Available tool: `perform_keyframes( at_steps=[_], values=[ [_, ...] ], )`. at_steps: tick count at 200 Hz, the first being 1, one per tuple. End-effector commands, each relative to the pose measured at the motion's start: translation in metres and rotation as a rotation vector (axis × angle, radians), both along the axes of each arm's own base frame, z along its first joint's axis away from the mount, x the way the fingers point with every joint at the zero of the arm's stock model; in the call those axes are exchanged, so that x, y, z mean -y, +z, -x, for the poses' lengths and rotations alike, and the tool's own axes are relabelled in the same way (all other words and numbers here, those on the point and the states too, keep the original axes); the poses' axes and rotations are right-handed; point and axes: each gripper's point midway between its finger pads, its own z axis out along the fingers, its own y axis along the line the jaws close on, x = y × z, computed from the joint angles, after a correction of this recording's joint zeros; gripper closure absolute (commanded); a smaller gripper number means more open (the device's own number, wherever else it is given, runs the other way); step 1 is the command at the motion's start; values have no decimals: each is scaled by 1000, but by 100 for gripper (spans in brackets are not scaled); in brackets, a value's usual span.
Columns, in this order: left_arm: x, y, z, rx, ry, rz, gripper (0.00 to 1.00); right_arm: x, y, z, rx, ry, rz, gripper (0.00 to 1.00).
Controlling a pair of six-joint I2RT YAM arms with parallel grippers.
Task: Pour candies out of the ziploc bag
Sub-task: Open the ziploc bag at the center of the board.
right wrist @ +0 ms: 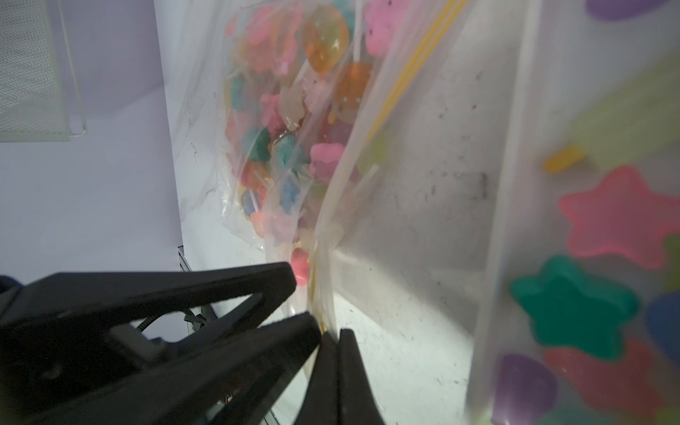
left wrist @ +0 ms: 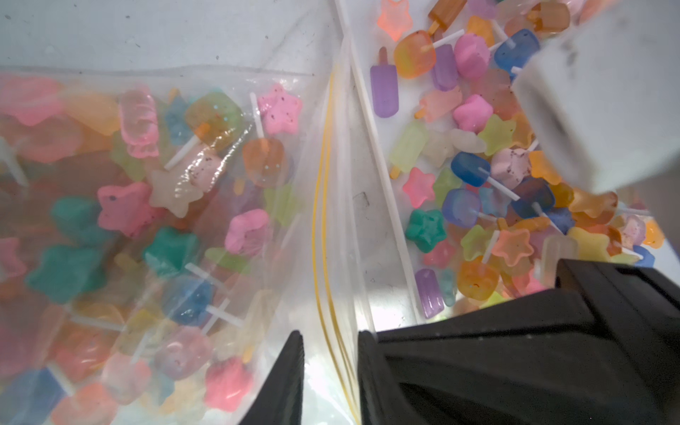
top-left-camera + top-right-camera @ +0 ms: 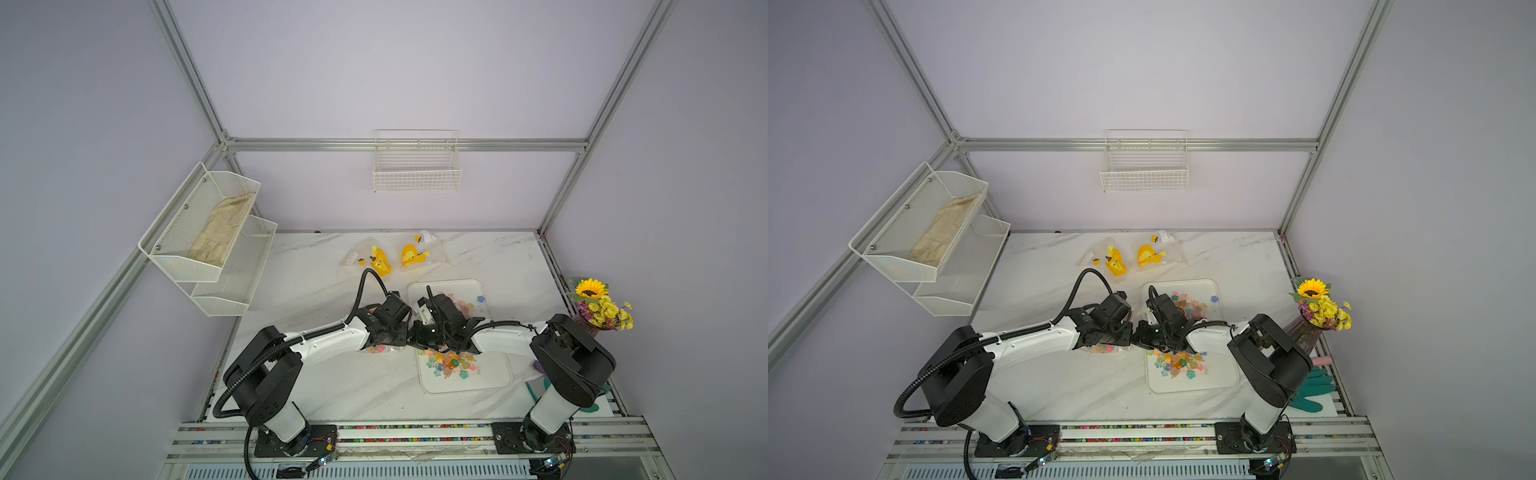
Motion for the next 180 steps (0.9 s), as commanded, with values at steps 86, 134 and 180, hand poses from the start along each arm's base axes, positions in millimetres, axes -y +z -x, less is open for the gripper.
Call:
perform_keyframes(
  at_steps=[86, 134, 180],
  values=[
    [-2, -17, 4, -39, 11, -11, 100, -6, 20, -4, 65, 11, -48, 100],
    [-10, -12, 6, -27, 22, -33, 100, 0, 11, -6, 46, -17, 2, 100],
    [-20, -7, 8, -3, 34, -44, 100, 9, 2, -7, 29, -50, 65, 100]
  ],
)
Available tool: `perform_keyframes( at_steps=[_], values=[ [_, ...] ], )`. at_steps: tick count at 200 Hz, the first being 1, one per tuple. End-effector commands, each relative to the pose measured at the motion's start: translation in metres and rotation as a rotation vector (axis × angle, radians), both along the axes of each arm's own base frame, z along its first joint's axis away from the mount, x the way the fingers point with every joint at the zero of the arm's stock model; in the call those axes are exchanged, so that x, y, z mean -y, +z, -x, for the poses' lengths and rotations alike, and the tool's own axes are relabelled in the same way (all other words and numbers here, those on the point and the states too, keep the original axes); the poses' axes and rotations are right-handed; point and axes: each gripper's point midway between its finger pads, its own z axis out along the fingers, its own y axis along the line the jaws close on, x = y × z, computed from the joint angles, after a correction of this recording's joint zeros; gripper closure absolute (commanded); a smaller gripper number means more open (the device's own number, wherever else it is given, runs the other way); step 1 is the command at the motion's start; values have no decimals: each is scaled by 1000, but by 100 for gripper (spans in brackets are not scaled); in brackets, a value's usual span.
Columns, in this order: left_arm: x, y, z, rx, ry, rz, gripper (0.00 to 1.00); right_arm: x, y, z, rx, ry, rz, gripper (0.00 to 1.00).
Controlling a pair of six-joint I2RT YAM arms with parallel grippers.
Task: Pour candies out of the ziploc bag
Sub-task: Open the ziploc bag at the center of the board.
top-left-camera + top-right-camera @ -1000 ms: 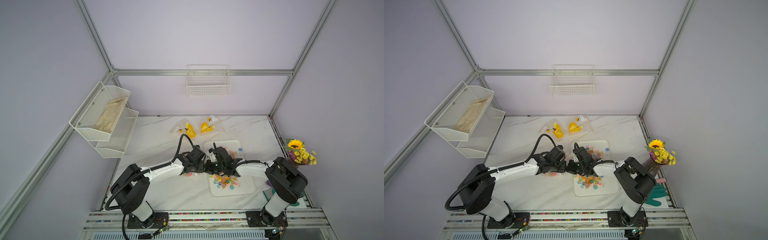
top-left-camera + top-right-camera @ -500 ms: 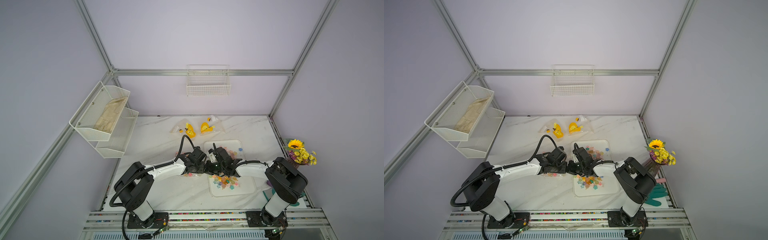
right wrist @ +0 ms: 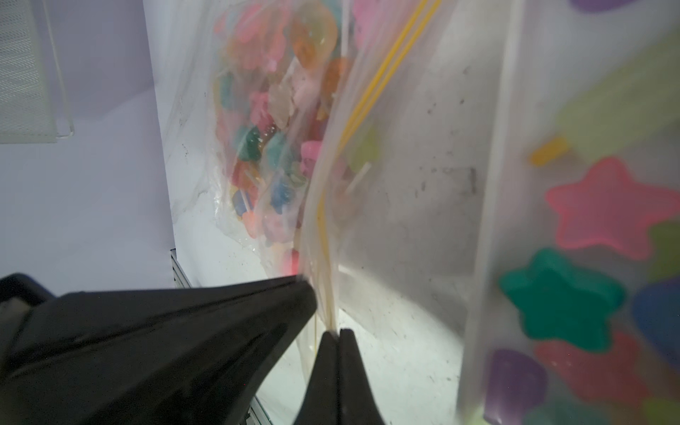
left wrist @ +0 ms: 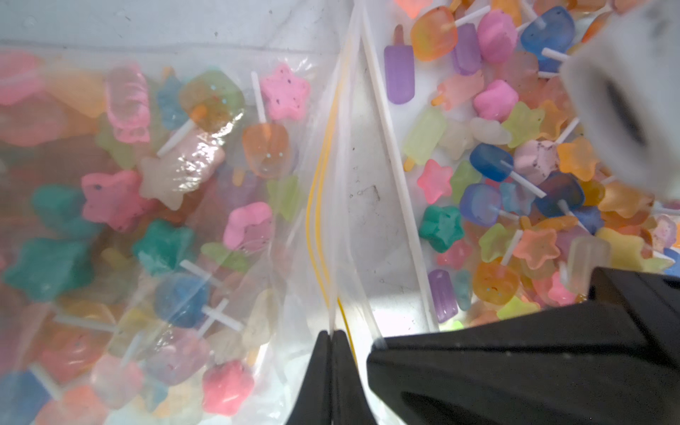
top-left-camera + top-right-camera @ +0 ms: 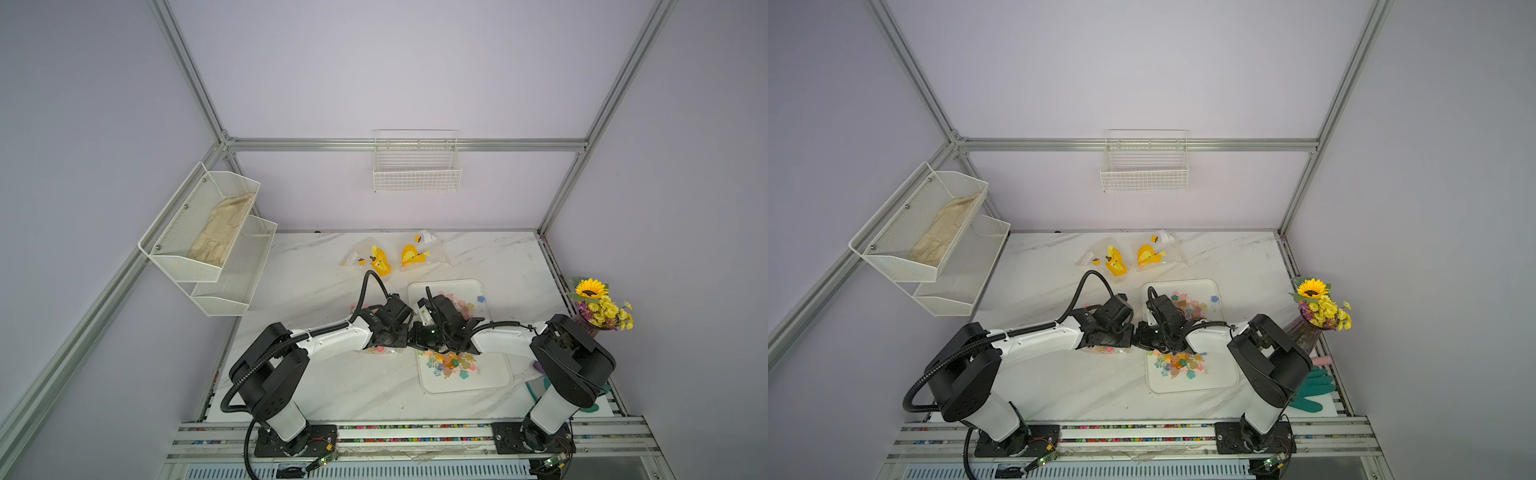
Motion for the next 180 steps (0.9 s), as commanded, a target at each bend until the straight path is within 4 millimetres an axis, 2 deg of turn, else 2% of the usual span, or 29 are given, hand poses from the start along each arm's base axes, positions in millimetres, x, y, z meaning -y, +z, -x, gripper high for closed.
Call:
perform_keyframes(
  at_steps=[1, 47, 120, 180],
  values=[
    [-17, -1, 8, 10, 17, -32, 100, 4, 8, -6, 33, -28, 32, 100],
    [-20, 5, 8, 32, 13, -26, 100, 7, 1, -5, 19, -39, 53, 100],
    [-32, 9, 11, 48, 37, -46, 100, 18, 2, -9, 24, -100, 87, 100],
    [-28, 15, 7, 55, 37, -31, 100, 1, 24, -16, 110, -37, -1, 99]
  ],
)
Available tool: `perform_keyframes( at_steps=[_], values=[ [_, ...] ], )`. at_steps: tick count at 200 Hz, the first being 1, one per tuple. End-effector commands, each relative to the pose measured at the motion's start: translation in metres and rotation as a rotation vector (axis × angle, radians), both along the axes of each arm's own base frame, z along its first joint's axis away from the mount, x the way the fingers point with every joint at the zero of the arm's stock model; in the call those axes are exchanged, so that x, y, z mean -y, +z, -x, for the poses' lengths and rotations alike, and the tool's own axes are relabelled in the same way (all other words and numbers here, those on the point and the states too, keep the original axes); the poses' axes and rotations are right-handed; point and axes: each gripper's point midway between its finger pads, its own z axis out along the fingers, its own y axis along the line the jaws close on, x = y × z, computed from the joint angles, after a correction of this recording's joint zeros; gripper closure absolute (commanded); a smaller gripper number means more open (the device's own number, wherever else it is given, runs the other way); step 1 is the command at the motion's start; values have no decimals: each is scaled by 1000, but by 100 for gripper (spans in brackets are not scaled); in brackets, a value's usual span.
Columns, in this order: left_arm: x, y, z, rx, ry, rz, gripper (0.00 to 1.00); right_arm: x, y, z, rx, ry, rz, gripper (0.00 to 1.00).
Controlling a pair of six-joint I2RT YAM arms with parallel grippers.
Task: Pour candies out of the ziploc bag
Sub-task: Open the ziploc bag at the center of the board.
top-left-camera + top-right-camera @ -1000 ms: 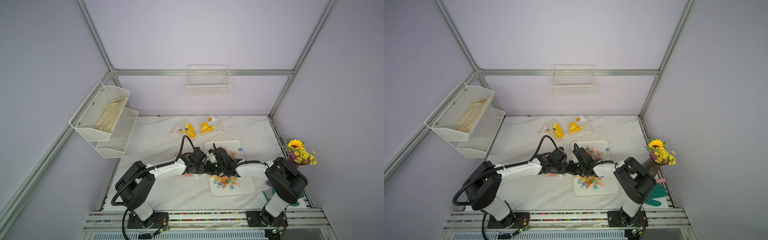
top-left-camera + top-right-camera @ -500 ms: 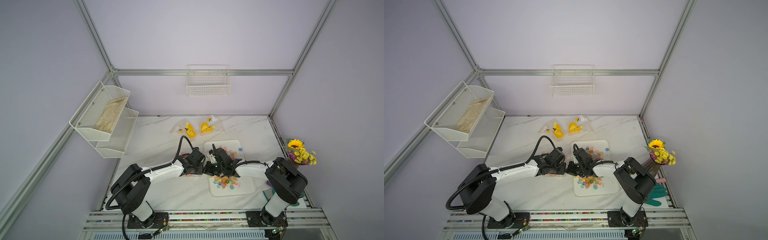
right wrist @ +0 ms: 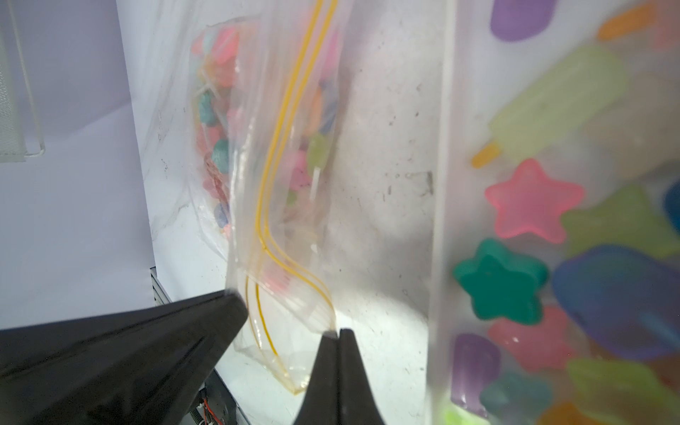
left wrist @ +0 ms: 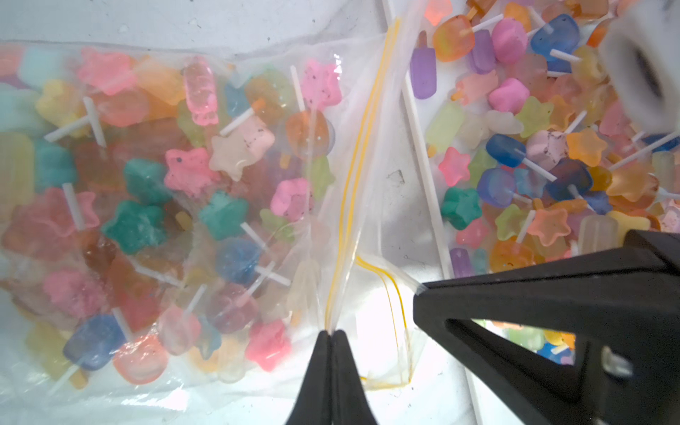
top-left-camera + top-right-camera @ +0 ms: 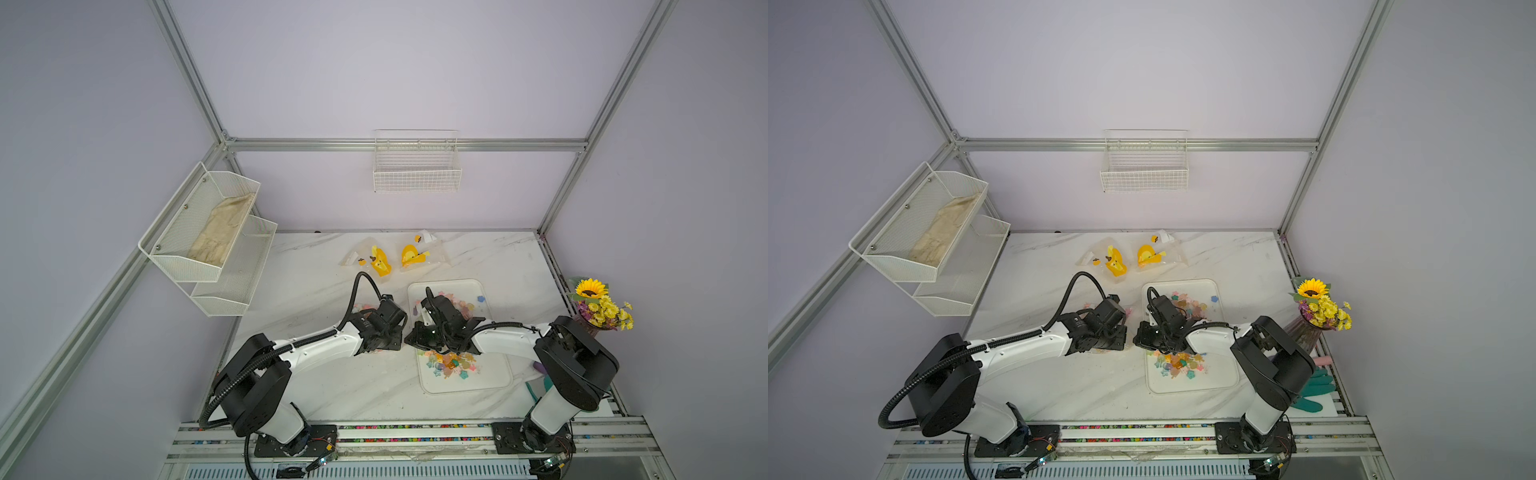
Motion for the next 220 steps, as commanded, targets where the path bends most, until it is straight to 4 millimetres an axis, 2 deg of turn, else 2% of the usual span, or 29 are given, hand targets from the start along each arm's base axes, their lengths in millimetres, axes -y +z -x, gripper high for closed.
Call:
perform_keyframes(
  at_steps=[1, 9, 29, 48, 90, 125, 158, 180, 220],
  values=[
    [-7, 6, -1, 20, 14, -3, 100, -7, 25, -12, 89, 13, -55, 97],
    [-6, 6, -2, 19, 12, 0, 100, -11, 28, -13, 103, 25, -67, 89],
    [-4, 5, -3, 18, 9, -1, 100, -19, 36, -19, 141, 54, -87, 77],
    [-3, 5, -4, 16, 8, 2, 100, -23, 34, -23, 151, 72, -80, 73],
    [-2, 2, -4, 12, 6, 0, 100, -33, 31, -31, 171, 100, -75, 72],
    [-3, 3, -4, 13, 9, 1, 100, -34, 21, -31, 150, 107, -61, 73],
    [-3, 2, -3, 11, 9, 0, 100, -28, 21, -24, 149, 104, -67, 74],
    [-3, 2, -4, 9, 10, 0, 100, -22, 27, -20, 166, 96, -73, 69],
    [0, 5, -6, 14, 6, 7, 100, -16, 27, -14, 166, 98, -64, 68]
  ],
)
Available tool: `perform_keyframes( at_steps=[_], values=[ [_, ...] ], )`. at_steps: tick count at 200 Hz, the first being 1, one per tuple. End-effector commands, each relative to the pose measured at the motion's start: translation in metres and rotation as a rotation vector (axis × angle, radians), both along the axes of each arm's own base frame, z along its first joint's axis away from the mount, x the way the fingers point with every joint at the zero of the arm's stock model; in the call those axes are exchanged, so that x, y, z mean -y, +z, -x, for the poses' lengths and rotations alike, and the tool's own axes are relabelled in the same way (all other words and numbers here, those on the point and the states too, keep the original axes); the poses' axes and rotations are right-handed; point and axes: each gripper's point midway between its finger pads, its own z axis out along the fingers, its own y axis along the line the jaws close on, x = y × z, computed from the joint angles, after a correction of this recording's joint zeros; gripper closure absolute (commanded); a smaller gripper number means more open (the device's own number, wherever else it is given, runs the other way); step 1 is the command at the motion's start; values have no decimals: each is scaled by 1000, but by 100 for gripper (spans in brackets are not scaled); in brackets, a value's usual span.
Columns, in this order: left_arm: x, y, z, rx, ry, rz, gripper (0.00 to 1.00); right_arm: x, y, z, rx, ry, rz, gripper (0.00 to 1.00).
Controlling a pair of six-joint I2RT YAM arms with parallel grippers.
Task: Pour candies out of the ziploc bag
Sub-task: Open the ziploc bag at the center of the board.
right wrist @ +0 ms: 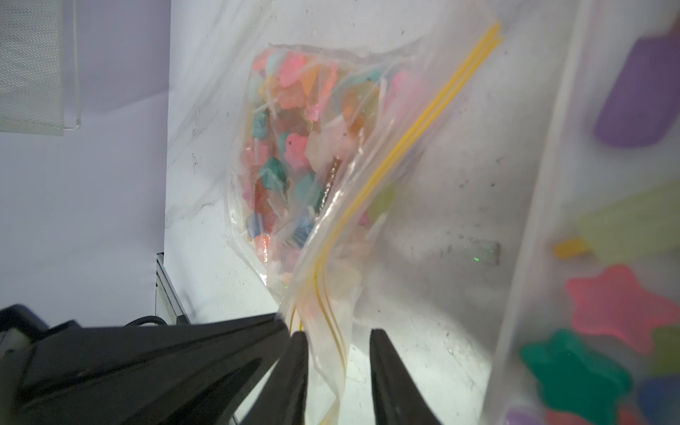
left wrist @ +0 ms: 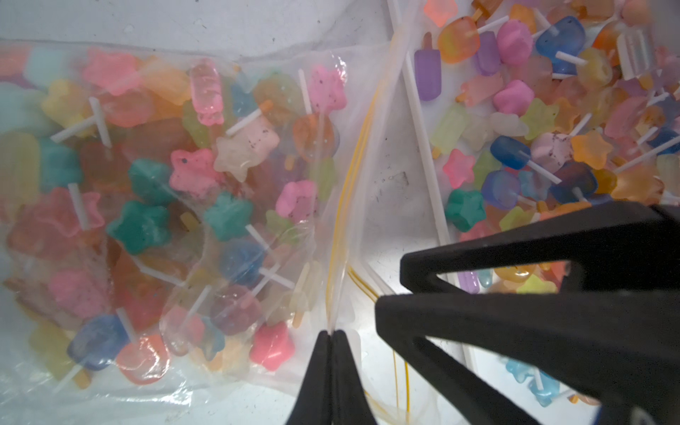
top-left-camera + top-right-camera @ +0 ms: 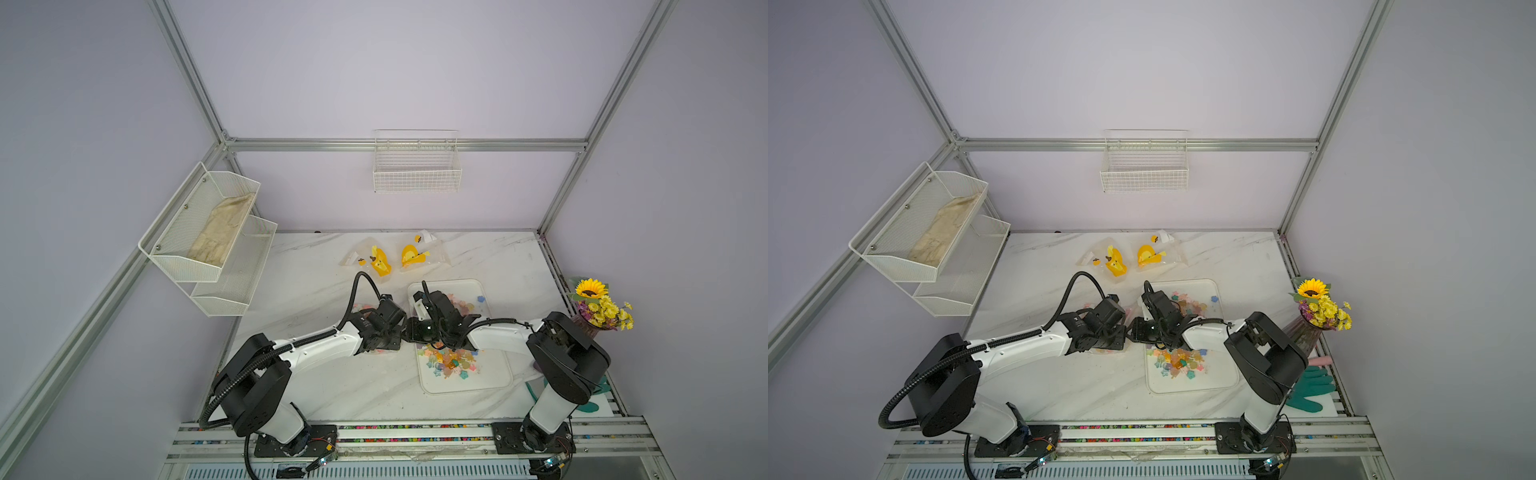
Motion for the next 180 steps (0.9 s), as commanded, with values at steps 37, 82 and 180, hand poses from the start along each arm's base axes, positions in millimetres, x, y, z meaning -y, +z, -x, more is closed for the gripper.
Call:
perform_keyframes(
  at_steps=[37, 82, 180],
  values=[
    [3, 7, -6, 15, -1, 7, 100, -5, 0, -4, 26, 23, -15, 70],
    [1, 9, -5, 14, 2, 3, 100, -15, -6, -11, 34, 44, -17, 75],
    [-13, 19, -5, 54, 49, -15, 100, -5, -21, -28, -6, -83, 64, 100]
  ],
)
